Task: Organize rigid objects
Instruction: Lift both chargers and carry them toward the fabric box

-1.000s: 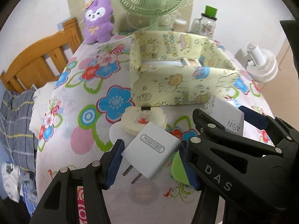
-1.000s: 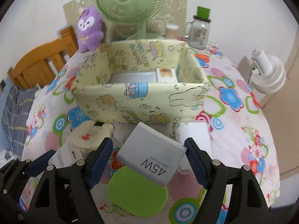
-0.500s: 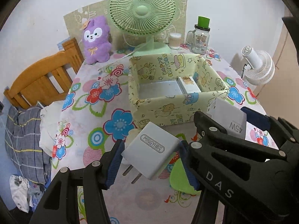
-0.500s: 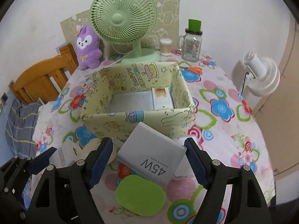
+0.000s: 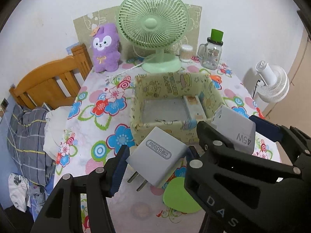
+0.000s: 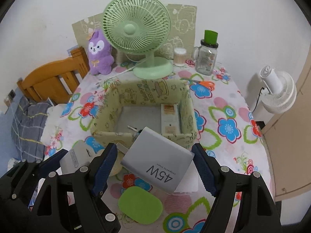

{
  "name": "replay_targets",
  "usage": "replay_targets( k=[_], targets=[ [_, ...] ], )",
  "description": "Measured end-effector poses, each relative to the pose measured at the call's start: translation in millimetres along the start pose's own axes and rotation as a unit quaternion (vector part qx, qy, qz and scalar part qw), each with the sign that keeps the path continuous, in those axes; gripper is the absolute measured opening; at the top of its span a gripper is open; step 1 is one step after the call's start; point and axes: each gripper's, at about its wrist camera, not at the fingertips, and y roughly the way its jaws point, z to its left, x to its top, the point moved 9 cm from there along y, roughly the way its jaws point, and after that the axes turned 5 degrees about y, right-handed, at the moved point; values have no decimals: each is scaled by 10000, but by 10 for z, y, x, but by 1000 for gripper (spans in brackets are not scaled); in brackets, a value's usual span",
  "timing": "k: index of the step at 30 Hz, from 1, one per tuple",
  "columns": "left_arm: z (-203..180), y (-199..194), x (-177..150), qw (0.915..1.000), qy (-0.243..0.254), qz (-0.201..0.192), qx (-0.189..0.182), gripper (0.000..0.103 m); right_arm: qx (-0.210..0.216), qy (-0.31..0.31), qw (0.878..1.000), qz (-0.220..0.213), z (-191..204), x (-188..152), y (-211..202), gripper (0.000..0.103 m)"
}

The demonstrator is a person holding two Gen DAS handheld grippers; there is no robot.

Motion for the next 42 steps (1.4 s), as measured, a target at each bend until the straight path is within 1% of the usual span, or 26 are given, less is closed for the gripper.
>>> replay_targets(
  k=[9, 12, 16, 23, 32, 42],
  targets=[
    [-5, -185, 214, 9997, 80, -218, 70, 62, -75, 12, 9998, -160, -20, 208, -206, 80],
    [-10, -239, 272, 9995, 151, -230, 157, 62, -113, 32, 9997, -206, -48, 254, -259, 81],
    [-29, -286, 315, 9995, 145, -245, 109, 62, -172, 54, 9995, -273, -86, 309, -337, 81],
    [-83, -382, 441, 9990, 163, -424, -21, 62, -273, 37, 9988, -407, -125, 445, -450, 81],
    [-89, -439, 654, 9984, 154, -535, -77, 62, -269, 37, 9987, -436, -134, 645, -489, 80],
    [-67, -372, 885, 9984, 202, -505, -132, 62, -272, 53, 9988, -406, -121, 877, -404, 81]
  ],
)
